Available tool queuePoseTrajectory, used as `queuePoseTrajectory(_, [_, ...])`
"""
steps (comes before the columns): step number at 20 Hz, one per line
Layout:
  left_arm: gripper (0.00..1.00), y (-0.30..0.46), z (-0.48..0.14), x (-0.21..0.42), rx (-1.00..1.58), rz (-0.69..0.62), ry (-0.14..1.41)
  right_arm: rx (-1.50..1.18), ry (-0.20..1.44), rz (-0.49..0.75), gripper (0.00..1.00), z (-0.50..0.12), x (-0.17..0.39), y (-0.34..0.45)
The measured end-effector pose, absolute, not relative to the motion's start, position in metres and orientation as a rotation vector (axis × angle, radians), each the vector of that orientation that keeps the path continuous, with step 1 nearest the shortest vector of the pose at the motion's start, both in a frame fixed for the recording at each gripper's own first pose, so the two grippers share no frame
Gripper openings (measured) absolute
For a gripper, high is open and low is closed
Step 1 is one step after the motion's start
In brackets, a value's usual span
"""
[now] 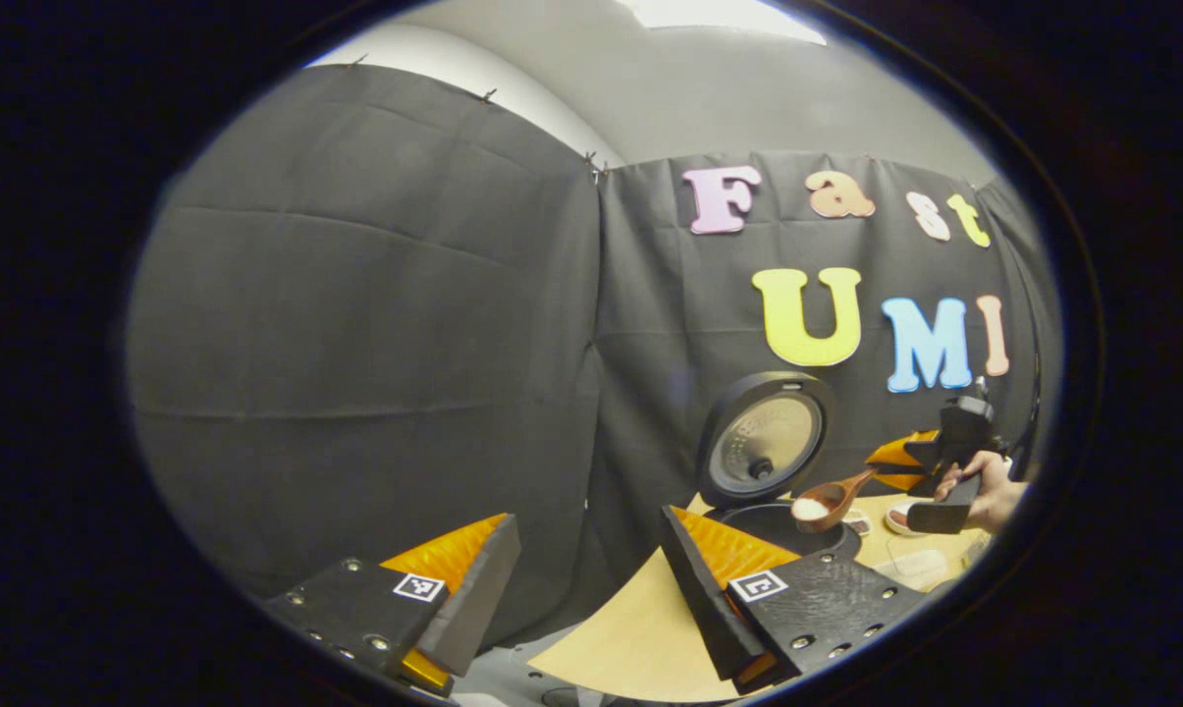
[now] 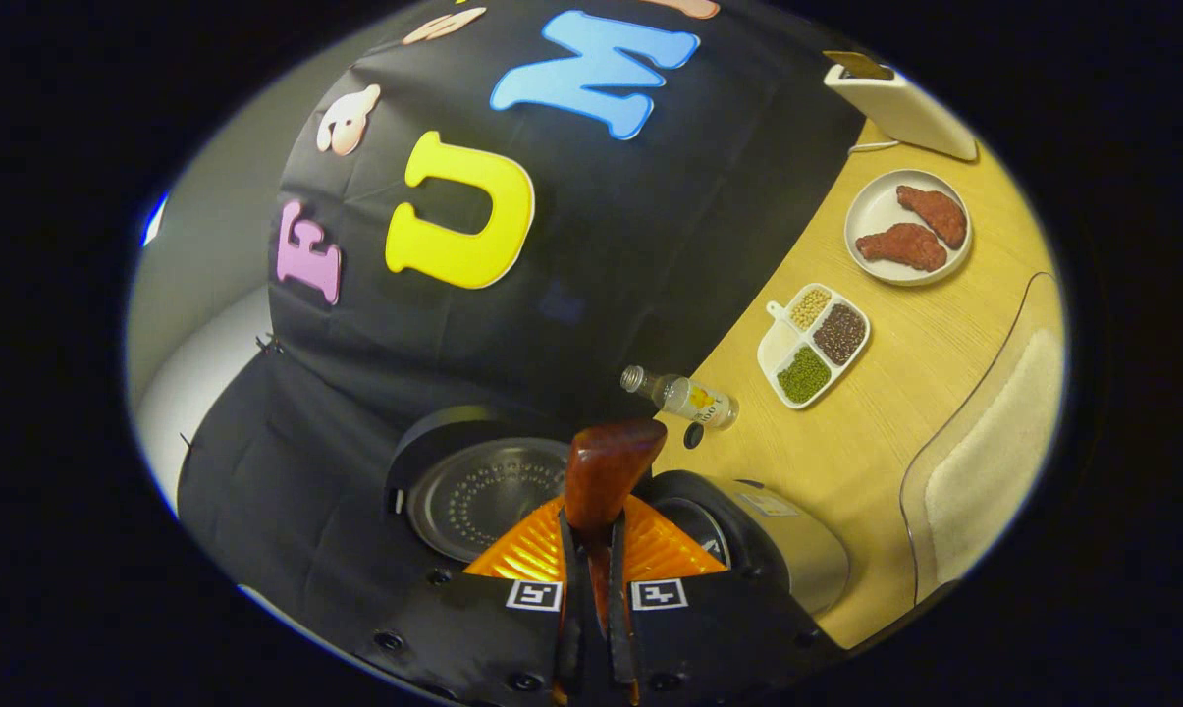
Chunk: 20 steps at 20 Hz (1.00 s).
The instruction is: Close the left gripper, press the button to open the rice cooker; take a wooden spoon from the chopstick holder with the right hand, scoop a spoonful of rice and pour it into the rice cooker, then put the wooden spoon back into the chopstick holder.
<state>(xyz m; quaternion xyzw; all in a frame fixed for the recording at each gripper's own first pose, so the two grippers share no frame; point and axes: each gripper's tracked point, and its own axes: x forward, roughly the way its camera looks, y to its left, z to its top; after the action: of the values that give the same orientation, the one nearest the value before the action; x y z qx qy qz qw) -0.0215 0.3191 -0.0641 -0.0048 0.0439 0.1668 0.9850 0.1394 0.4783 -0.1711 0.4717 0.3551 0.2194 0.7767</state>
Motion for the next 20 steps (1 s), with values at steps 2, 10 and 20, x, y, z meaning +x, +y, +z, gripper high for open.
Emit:
queuePoseTrajectory(2, [0.87, 0.327, -0.068, -0.024, -0.016, 0.353, 0.096, 0.936, 0.774, 0.503, 0.12, -0.179, 0.136, 0.495])
queuePoseTrajectory(10, [0.89, 0.344, -0.082, -0.031, -0.030, 0.399, 0.123, 0.538, 0.736, 0.608, 0.12, -0.209, 0.124, 0.532])
queuePoseTrajectory(20, [0.87, 0.342, -0.090, -0.023, -0.069, 0.369, 0.121, -0.241, 0.335, 0.830, 0.12, -0.173, 0.103, 0.551])
